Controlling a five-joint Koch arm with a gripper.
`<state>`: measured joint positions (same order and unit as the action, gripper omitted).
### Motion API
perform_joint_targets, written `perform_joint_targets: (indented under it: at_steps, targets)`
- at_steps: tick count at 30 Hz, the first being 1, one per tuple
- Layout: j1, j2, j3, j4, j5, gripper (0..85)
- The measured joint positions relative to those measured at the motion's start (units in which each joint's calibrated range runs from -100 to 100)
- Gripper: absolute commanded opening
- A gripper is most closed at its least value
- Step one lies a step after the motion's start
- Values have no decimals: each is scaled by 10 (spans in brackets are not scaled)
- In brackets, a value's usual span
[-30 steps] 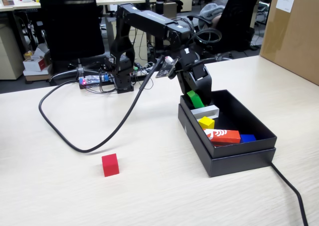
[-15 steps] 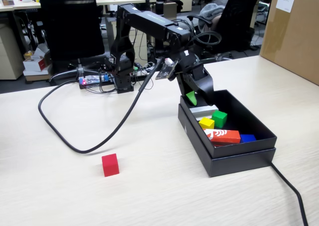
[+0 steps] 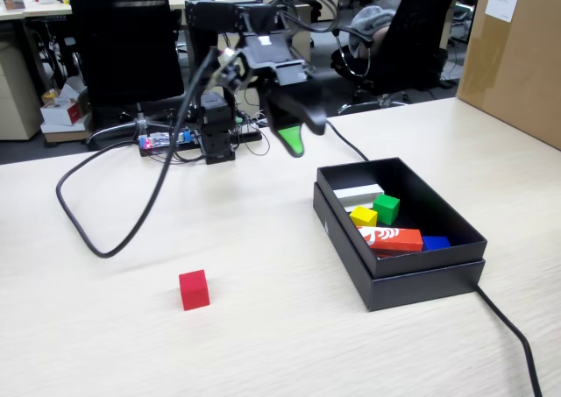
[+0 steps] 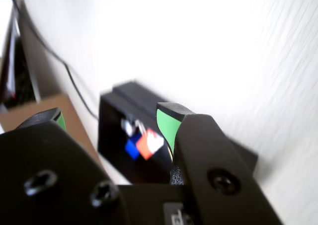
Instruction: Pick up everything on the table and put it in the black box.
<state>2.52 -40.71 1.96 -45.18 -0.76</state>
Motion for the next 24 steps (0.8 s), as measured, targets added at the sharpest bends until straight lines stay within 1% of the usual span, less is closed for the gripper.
perform_joint_targets:
  at_steps: [3, 4, 6, 9, 12, 14, 24]
  targets:
    - [-37, 27, -29, 0, -19, 395]
    - [-52, 56, -57, -1, -30, 396]
    - [-64, 88, -75, 0, -39, 419]
    - [-87, 153, -76, 2, -50, 419]
    - [-103, 203, -72, 5, -55, 418]
    - [-114, 258, -37, 5, -59, 418]
    - [-127, 365, 46, 51, -65, 416]
